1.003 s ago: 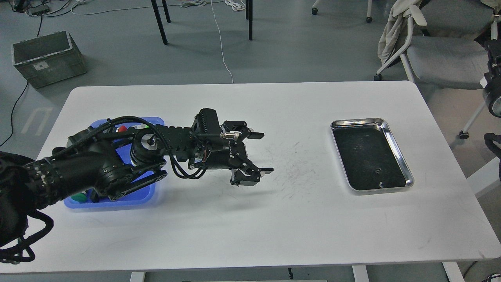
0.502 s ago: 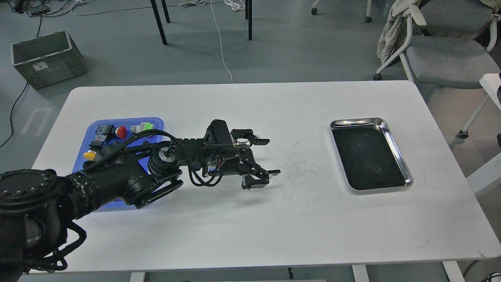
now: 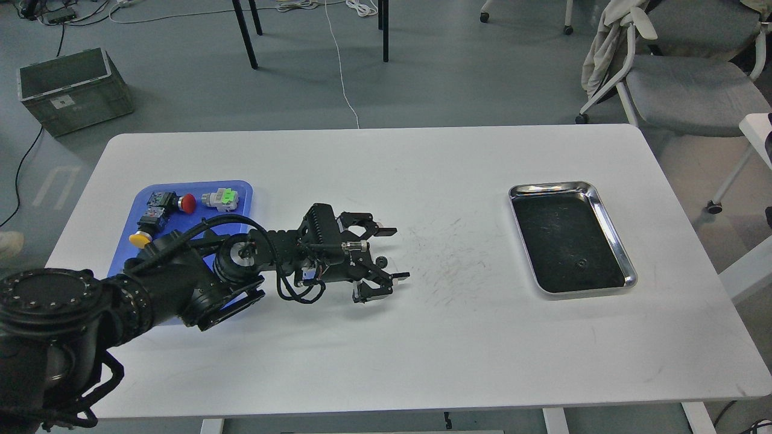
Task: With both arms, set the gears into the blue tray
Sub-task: 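Carry the black part with the left gripper toward the blue tray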
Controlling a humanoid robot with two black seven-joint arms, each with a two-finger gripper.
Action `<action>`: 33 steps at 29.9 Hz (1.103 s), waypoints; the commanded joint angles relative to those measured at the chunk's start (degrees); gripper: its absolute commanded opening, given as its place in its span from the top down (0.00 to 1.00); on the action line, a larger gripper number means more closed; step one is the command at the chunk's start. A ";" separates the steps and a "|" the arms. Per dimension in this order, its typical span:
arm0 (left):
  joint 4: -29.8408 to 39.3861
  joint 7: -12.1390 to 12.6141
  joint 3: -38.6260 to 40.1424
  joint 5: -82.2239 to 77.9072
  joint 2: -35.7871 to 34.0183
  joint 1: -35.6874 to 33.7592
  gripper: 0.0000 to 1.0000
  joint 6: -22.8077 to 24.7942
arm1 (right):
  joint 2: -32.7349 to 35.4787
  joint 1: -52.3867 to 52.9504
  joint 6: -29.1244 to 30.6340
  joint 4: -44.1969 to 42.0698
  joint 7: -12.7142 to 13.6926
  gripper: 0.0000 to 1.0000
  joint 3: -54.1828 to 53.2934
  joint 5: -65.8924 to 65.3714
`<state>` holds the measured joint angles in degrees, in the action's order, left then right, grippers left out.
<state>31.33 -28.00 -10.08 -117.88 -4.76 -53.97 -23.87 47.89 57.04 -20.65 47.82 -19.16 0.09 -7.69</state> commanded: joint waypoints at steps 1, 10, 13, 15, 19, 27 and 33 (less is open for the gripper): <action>-2.24 0.00 -1.34 0.02 0.36 0.19 0.27 -1.53 | -0.08 0.01 0.00 -0.01 0.00 0.08 0.00 -0.05; -2.50 0.00 -2.75 0.89 0.36 0.19 0.36 -1.62 | -0.17 0.01 0.09 -0.09 -0.08 0.08 0.00 -0.05; -2.59 0.00 -2.92 1.60 0.27 0.19 0.38 -1.62 | -0.17 0.09 0.09 -0.09 -0.08 0.08 0.00 -0.13; -2.59 0.00 -2.84 1.69 0.36 0.19 0.40 -1.62 | -0.17 0.01 0.09 -0.09 0.00 0.08 0.00 -0.13; -2.59 0.00 -2.92 1.60 0.45 0.36 0.41 -1.62 | -0.08 0.01 0.09 -0.09 -0.08 0.08 0.00 -0.13; -4.08 0.00 -3.01 1.60 0.71 0.62 0.48 -1.62 | -0.08 -0.08 0.17 -0.09 -0.08 0.08 0.00 -0.13; -5.31 0.00 -6.35 1.87 1.24 0.80 0.50 -2.23 | -0.08 -0.08 0.17 -0.01 -0.08 0.08 0.00 -0.13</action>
<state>26.51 -28.00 -14.74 -116.28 -3.67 -53.27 -25.61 47.81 56.98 -20.48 47.76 -19.25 0.09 -7.82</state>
